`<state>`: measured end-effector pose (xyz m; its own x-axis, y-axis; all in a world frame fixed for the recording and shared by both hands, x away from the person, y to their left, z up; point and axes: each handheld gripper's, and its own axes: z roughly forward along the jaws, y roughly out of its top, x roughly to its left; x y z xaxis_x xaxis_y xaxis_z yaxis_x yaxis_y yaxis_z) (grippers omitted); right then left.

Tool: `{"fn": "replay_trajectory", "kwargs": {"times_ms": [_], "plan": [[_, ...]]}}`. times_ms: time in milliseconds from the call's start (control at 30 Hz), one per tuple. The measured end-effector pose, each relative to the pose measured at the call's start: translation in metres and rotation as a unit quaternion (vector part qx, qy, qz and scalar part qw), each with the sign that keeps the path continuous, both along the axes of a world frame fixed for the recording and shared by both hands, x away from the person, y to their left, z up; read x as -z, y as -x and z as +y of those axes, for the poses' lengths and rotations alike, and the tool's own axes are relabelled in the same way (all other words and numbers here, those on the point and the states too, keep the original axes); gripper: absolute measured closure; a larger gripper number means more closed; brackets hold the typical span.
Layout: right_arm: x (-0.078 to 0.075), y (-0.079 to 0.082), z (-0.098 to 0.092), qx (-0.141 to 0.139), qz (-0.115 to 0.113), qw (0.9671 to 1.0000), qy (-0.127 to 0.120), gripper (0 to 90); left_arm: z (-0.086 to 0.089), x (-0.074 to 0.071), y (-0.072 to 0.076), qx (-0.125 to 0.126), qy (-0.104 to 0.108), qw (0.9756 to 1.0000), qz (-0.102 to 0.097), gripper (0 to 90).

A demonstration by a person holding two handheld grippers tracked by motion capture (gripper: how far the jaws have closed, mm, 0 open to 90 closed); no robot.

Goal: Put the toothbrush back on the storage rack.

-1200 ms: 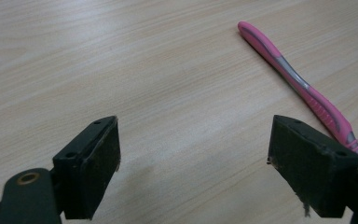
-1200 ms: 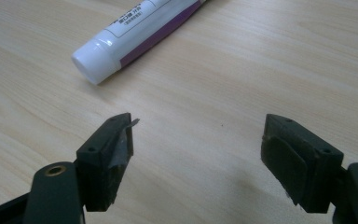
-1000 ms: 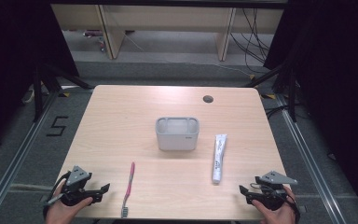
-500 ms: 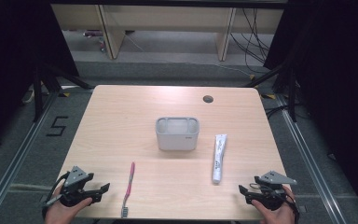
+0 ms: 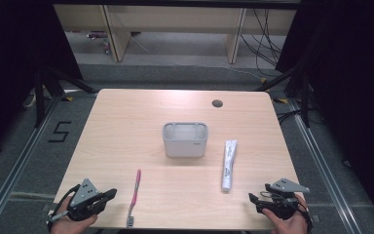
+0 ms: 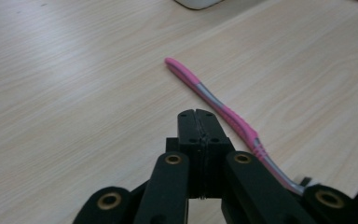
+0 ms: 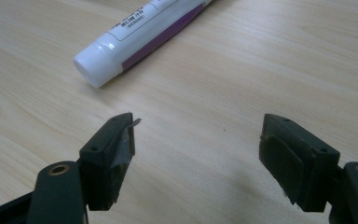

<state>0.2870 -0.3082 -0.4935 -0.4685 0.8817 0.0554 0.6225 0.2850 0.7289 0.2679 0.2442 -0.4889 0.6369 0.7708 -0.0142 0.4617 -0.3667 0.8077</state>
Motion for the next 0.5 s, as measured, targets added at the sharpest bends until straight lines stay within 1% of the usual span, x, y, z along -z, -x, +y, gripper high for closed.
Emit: {"fn": "replay_trajectory", "kwargs": {"times_ms": [33,67,100,167,200,233,267,300,333,367,400,433,500], "plan": [[0.0,0.0,0.0,0.0,0.002,1.0,-0.001,27.5,-0.003,0.0,0.001,0.006,0.0,1.0,0.004,89.6],[0.0,0.0,0.0,-0.005,-0.003,1.0,0.002,27.5,-0.005,0.001,0.003,0.01,-0.003,0.9999,0.004,89.6],[0.0,0.0,0.0,-0.002,0.003,1.0,-0.003,27.5,-0.008,0.002,0.003,0.018,0.0,0.9998,0.005,89.6],[0.0,-0.001,0.0,-0.005,0.0,1.0,0.001,27.4,-0.012,0.001,0.005,0.032,-0.001,0.9995,0.008,89.6],[0.0,0.0,-0.001,0.001,-0.001,1.0,0.007,27.5,-0.014,0.0,0.007,0.043,-0.009,0.9989,0.012,89.6],[0.0,0.0,-0.001,-0.001,0.003,1.0,0.006,27.5,-0.018,0.001,0.008,0.043,0.002,0.999,0.013,89.6],[0.0,0.0,-0.001,-0.001,0.002,1.0,0.006,27.4,-0.022,0.001,0.009,0.054,0.002,0.9984,0.016,89.6],[0.001,0.0,0.0,-0.001,-0.002,1.0,0.005,27.5,-0.024,0.002,0.01,0.055,0.0,0.9983,0.018,89.6],[0.001,0.0,0.0,-0.001,-0.003,1.0,0.006,27.4,-0.025,0.002,0.01,0.067,-0.012,0.9975,0.017,89.6],[0.0,0.0,0.0,-0.002,-0.001,1.0,0.006,27.5,-0.03,0.004,0.011,0.068,0.004,0.9975,0.02,89.6],[0.001,0.0,-0.001,-0.004,-0.001,1.0,0.006,27.5,-0.03,0.003,0.012,0.078,-0.008,0.9967,0.023,89.6],[0.001,-0.001,-0.001,-0.007,-0.003,0.9999,0.006,27.5,-0.031,0.003,0.012,0.083,-0.01,0.9962,0.024,89.6],[0.001,-0.001,0.0,-0.005,0.001,1.0,0.002,27.5,-0.034,0.004,0.014,0.088,-0.012,0.9957,0.028,89.7]]}}
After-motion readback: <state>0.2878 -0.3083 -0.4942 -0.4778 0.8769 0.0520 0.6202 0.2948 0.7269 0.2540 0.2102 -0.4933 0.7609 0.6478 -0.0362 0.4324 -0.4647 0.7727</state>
